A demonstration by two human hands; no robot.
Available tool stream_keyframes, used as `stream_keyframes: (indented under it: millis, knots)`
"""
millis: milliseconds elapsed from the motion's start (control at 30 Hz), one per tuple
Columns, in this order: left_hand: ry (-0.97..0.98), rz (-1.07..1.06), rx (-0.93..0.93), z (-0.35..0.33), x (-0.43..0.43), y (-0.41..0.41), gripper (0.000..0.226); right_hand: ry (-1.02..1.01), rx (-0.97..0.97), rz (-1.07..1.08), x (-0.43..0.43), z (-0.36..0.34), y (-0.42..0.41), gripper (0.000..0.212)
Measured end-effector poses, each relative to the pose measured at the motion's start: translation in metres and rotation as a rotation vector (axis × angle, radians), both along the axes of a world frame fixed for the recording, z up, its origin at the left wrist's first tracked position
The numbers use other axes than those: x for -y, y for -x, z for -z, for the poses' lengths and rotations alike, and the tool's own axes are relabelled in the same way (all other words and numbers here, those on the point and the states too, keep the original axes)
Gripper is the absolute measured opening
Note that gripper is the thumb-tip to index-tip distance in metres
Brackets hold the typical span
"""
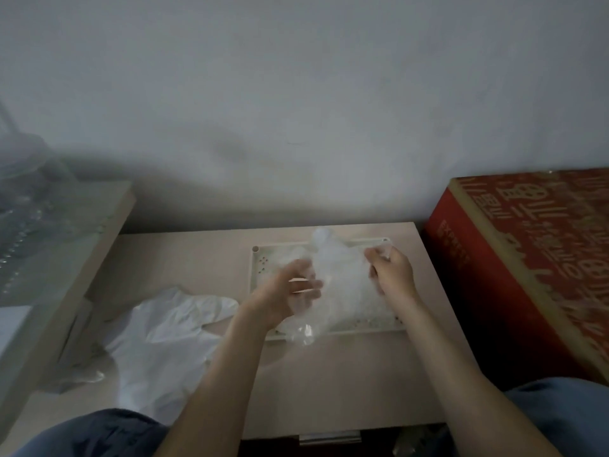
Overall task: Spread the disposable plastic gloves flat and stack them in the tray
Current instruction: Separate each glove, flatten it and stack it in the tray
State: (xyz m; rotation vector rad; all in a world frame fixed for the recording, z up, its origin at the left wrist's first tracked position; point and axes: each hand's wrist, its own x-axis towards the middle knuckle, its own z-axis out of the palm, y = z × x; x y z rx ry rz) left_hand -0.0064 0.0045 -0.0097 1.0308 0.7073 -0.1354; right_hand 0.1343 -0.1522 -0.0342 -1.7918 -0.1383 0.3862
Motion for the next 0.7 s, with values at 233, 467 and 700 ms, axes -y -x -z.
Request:
stream_keyframes:
  millis: [233,467,700]
  knots:
    - [-0.581,0.209,-0.244,0.022,0.014,-0.01,0.035,-0.019,0.124,0.02,0.005,0.027,-0.007,0.016]
    - [-0.649,0.066,-0.154,0.025,0.012,-0.011,0.014,-0.239,0.133,-0.267,0.001,-0.006,0.007,0.028]
    - [-0.685,-0.027,0.027,0.014,0.002,-0.008,0.014,-0.26,0.191,-0.171,0.0,0.002,0.008,0.042]
